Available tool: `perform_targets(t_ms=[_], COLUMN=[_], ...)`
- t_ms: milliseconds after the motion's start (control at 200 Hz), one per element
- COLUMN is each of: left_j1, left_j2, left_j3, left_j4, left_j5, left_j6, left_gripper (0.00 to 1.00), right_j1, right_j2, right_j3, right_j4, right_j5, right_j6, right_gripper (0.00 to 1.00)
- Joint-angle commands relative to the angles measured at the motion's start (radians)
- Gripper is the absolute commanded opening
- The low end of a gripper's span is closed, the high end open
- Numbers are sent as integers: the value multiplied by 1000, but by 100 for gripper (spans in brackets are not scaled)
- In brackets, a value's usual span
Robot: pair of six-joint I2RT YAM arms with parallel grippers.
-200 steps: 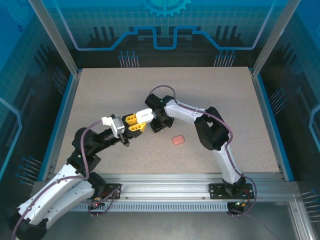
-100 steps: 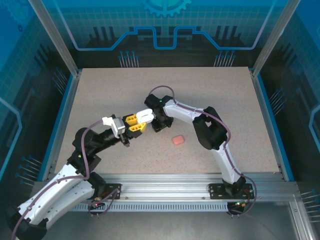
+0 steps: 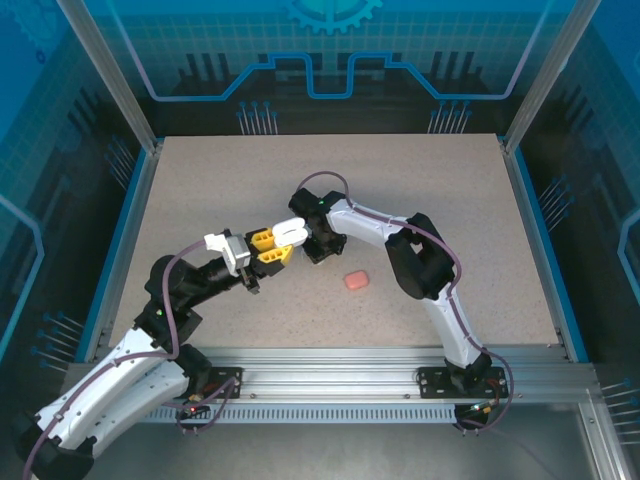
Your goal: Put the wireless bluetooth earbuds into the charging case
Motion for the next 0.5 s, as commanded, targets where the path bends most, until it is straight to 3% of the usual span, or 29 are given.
perform_targets(t_ms=[0, 495], left_j1=[-8, -7], left_j2=[-12, -8], left_j3=[-9, -9], left_j4=[4, 8], left_j5=[-8, -8], left_j6=[0, -20], left_gripper=[0, 0], right_j1=[11, -29], right_j2=[-4, -225], right_j3=[-27, -136], right_j4=[-26, 11], right_j5=[-19, 4], right_j6=[-8, -94], right_gripper=[22, 22])
